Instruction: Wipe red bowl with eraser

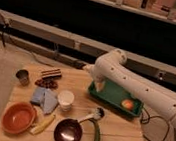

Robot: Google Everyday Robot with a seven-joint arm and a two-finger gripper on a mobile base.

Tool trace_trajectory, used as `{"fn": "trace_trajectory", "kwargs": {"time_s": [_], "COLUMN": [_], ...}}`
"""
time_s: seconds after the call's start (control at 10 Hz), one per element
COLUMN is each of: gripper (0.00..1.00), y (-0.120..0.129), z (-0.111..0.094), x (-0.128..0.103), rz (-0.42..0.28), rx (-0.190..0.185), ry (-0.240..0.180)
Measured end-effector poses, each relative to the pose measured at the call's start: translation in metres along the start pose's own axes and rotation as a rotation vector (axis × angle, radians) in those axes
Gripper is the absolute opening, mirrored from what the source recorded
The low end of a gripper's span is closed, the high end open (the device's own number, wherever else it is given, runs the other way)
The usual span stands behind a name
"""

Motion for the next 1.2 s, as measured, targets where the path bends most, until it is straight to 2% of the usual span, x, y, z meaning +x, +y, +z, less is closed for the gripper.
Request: {"fn": "trace_trajectory", "kwargs": {"time_s": [0.4,0.6,0.8,1.2], "gripper": [0.83,0.83,0.83,0.83], "y": [-0.027,-0.047,-0.074,-0.147], "z": [0.026,0.049,0.071,0.117], "x": [0.022,0.025,0.016,-0.025], "rz": [-0.030,-0.054,-0.088,-0.173], "rx": [-0.030,-0.048,-0.060,-0.072], "ry": [-0.036,-0.066,-0.096,-0.158]}}
